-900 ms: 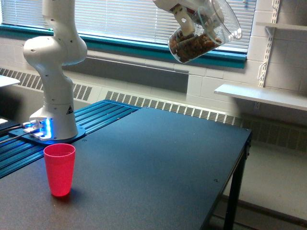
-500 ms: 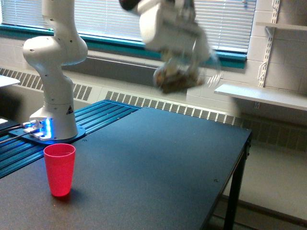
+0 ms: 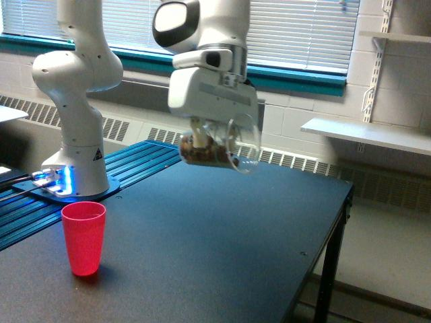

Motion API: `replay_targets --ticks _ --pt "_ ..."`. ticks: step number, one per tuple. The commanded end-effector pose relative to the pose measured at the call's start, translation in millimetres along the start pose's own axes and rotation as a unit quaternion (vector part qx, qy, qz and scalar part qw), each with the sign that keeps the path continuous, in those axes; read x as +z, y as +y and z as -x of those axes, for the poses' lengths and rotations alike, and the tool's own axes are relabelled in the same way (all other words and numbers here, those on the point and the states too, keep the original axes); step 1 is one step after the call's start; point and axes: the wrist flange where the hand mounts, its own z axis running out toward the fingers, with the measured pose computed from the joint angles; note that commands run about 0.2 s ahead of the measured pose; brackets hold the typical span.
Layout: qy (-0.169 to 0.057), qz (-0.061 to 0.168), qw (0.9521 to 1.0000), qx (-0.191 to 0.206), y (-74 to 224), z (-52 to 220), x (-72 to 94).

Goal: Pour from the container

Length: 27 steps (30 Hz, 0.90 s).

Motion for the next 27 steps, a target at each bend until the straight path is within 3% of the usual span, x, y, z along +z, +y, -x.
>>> replay_targets --ticks 1,9,27 --pt "0.004 0.016 0.9993 0.033 19 18 -15.0" --pt "-0.008 0.047 0.9983 0.034 41 54 -5.7" --pt "-0.015 0.083 0.9946 0.060 68 114 -8.7"
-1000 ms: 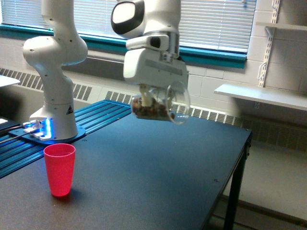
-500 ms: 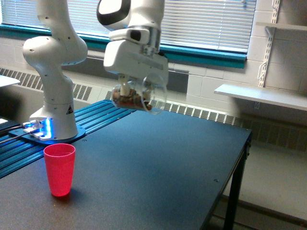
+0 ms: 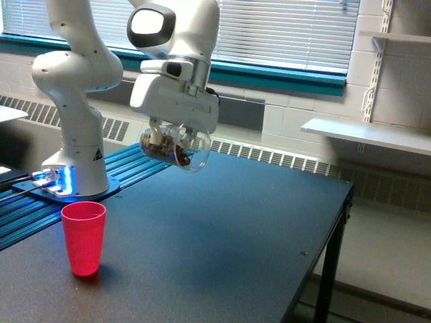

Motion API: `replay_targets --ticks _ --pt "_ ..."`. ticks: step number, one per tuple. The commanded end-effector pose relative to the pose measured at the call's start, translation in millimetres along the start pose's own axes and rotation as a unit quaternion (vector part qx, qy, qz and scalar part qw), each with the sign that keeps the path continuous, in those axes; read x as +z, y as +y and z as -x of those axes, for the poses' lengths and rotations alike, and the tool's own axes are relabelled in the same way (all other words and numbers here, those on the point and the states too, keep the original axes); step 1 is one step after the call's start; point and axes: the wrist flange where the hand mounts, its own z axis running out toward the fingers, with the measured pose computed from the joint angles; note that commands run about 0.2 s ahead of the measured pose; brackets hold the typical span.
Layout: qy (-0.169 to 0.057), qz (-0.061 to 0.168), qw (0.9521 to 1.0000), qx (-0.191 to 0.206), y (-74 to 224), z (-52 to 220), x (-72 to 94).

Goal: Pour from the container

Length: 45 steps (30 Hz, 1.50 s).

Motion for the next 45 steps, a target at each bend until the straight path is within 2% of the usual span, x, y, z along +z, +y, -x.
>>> replay_targets --ticks 1,9,17,25,30,38,45 --pt "0.003 0.013 0.9989 0.044 13 13 -6.9" --pt "0.002 0.034 0.9964 0.078 34 28 -13.3" --pt "-0.010 0.046 0.9917 0.120 54 41 -7.2" --pt "-0.028 0.047 0.9835 0.172 74 51 7.7" --pt "-0.035 0.053 0.9755 0.211 92 52 17.6" --pt "-0.041 0.054 0.9728 0.221 115 49 24.6" --pt "-0.055 0.061 0.9721 0.220 130 51 33.2"
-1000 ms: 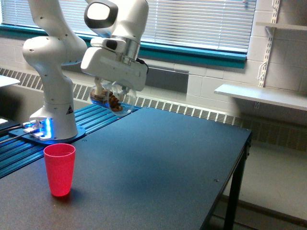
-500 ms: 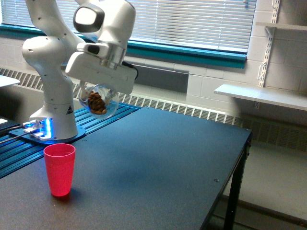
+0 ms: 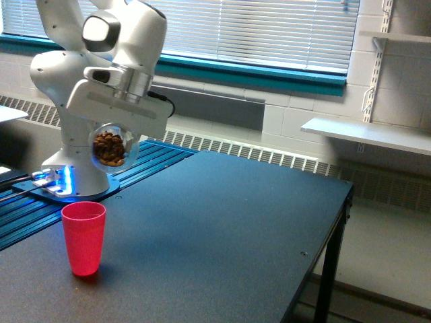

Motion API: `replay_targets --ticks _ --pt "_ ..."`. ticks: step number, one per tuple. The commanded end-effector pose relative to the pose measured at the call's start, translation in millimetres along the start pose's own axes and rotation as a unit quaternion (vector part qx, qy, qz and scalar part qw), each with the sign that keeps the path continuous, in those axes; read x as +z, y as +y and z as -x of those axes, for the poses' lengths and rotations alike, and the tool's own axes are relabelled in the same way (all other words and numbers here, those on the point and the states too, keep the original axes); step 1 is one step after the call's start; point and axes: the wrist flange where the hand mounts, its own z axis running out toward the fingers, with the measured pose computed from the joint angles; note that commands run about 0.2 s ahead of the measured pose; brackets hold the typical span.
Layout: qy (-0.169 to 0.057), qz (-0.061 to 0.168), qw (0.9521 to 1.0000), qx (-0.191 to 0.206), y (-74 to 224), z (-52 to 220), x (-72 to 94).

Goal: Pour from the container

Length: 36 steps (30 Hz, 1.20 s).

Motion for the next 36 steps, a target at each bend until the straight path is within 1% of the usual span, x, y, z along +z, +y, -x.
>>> replay_targets --ticks 1,10,24,30,36 --pt "-0.008 0.004 0.9999 0.005 11 -7 7.6" --pt "-0.020 0.013 0.9997 -0.002 18 -16 17.7" --pt "-0.040 0.020 0.9989 -0.014 17 -26 32.3" --pt "-0.042 0.022 0.9987 -0.016 17 -32 36.4" --pt "-0.045 0.028 0.9986 -0.008 20 -41 40.1"
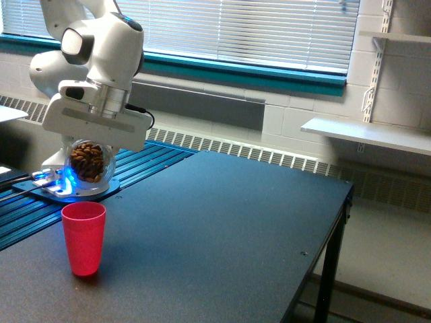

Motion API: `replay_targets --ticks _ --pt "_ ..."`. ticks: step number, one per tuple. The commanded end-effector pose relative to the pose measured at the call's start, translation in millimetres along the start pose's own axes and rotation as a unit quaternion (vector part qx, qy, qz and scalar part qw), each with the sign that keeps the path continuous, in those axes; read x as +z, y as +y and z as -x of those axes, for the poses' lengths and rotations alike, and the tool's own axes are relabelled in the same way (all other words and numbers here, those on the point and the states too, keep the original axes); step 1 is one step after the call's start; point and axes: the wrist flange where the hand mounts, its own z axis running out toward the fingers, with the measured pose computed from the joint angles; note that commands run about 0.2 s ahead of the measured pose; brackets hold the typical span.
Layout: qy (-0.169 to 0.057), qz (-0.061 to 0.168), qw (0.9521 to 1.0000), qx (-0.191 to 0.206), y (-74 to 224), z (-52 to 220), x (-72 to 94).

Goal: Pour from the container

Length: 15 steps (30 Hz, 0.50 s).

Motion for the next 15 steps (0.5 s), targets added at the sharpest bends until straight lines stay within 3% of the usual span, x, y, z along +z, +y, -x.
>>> replay_targets --ticks 1,15 --pt "0.000 -0.002 1.0000 -0.003 1.8 -13.7 -0.9" --pt "-0.012 0.010 0.9999 -0.001 2.9 -20.0 7.4"
